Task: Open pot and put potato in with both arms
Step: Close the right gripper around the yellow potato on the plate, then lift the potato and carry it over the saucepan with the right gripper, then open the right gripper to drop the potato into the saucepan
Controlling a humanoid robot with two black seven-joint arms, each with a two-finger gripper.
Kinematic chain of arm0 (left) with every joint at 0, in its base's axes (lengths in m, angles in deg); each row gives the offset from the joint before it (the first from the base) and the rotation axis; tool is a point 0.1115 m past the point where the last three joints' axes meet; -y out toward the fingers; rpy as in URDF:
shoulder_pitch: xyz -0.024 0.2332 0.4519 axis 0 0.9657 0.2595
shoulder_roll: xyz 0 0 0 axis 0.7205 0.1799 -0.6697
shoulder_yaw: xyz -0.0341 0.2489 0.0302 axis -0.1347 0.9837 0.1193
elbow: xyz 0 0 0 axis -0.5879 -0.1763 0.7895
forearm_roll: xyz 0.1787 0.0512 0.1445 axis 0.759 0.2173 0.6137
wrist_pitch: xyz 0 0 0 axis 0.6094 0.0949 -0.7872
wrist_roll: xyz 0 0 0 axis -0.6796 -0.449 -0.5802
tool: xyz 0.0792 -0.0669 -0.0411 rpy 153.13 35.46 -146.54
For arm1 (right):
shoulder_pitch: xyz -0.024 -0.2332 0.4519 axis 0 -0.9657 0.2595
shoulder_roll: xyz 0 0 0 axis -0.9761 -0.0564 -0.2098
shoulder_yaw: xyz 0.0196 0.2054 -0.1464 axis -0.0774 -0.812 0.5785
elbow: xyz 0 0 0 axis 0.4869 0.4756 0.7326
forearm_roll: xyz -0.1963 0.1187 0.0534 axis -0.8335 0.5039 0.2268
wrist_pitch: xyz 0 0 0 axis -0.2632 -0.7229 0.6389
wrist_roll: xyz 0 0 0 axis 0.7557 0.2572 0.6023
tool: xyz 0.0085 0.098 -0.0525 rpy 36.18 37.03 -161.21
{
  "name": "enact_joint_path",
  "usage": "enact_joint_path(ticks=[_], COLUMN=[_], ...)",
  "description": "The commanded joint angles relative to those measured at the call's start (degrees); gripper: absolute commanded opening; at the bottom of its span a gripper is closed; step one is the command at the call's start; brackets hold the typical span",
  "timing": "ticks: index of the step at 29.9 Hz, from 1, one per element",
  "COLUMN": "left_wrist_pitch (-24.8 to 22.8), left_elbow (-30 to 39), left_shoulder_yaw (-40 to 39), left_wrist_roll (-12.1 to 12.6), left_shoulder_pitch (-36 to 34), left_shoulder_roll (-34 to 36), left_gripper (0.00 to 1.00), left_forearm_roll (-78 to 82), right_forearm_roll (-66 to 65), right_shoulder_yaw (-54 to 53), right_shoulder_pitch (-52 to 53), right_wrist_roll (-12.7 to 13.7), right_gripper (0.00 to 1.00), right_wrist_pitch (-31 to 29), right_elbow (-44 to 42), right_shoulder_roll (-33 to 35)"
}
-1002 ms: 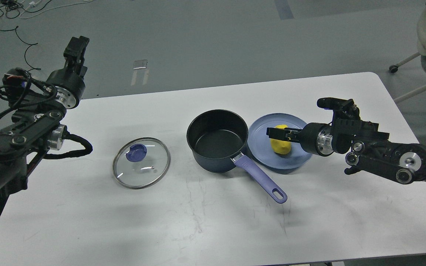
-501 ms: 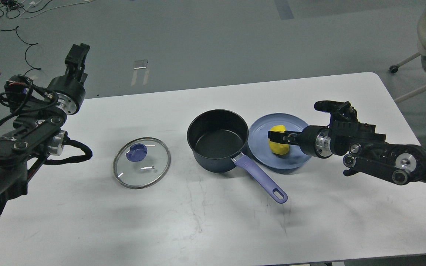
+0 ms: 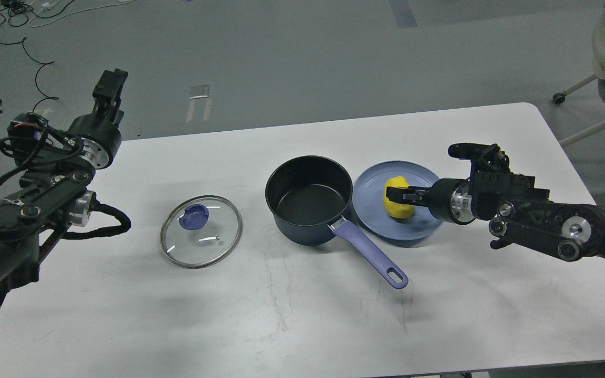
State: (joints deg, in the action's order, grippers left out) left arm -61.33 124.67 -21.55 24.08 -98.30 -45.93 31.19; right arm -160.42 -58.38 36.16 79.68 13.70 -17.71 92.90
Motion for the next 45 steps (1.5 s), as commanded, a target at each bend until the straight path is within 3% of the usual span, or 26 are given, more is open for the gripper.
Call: enact_joint_path(ticks=[1, 14, 19, 22, 23, 25, 26, 27, 28, 39, 43, 45], left_wrist_pitch=[0.03, 0.03, -0.06, -0.06, -0.06, -0.14, -0.23, -0.41, -0.58, -5.06, -9.80, -11.21], left_elbow=[-0.05, -0.05, -0.05, -0.05, -0.05, -0.05, -0.05, -0.05, 0.04, 1.35, 6.43, 9.34], left_shoulder_yaw=[0.04, 0.31, 0.31, 0.31, 0.31, 0.31, 0.31, 0.22, 0.22, -5.75, -13.21, -15.15], left_wrist_roll=[0.00, 0.00, 0.00, 0.00, 0.00, 0.00, 0.09, 0.44, 0.61, 3.25, 10.53, 11.95], left_shoulder_pitch=[0.17, -0.09, -0.27, -0.36, -0.36, -0.27, -0.27, -0.35, -0.36, -0.44, -0.18, 0.08], left_shoulder_roll=[0.01, 0.44, 0.53, 0.71, 0.80, 0.80, 0.97, 1.58, 1.94, 1.94, 1.94, 1.94], left_gripper=[0.98, 0.98, 0.98, 0.98, 0.98, 0.98, 0.98, 0.98, 0.98, 0.98, 0.98, 0.98], left_forearm_roll=[0.00, 0.00, 0.00, 0.00, 0.00, 0.00, -0.08, -0.08, -0.08, -3.77, -7.64, -8.26], right_forearm_roll=[0.06, 8.75, 9.73, 9.64, 9.56, 9.64, 9.64, 9.64, 9.64, 10.43, 16.03, 20.08], right_shoulder_yaw=[0.22, -1.54, -1.45, -1.01, -1.01, -1.36, -1.36, -1.36, -1.36, -6.81, -16.98, -20.16], right_shoulder_pitch=[0.68, 10.07, 13.34, 13.34, 13.08, 13.08, 13.08, 13.08, 13.17, 12.46, 12.03, 11.50], right_wrist_roll=[1.51, 1.51, 1.51, 1.51, 1.51, 1.51, 1.51, 1.51, 1.60, 1.69, 1.51, 1.51], right_gripper=[0.26, 0.25, 0.25, 0.25, 0.27, 0.47, 0.60, 0.91, 1.00, 1.00, 1.00, 1.00], right_wrist_pitch=[-0.37, -0.37, -0.37, -0.37, -0.37, -0.37, -0.28, -0.28, -0.11, 0.60, 0.68, 0.60], right_elbow=[0.06, 8.66, 8.67, 5.78, 4.03, 0.95, 0.24, -0.37, -0.47, -1.00, -1.08, -1.17], right_shoulder_roll=[-0.58, 2.06, -0.31, -6.54, -8.90, -11.73, -12.61, -13.58, -13.85, -13.32, -12.36, -12.00])
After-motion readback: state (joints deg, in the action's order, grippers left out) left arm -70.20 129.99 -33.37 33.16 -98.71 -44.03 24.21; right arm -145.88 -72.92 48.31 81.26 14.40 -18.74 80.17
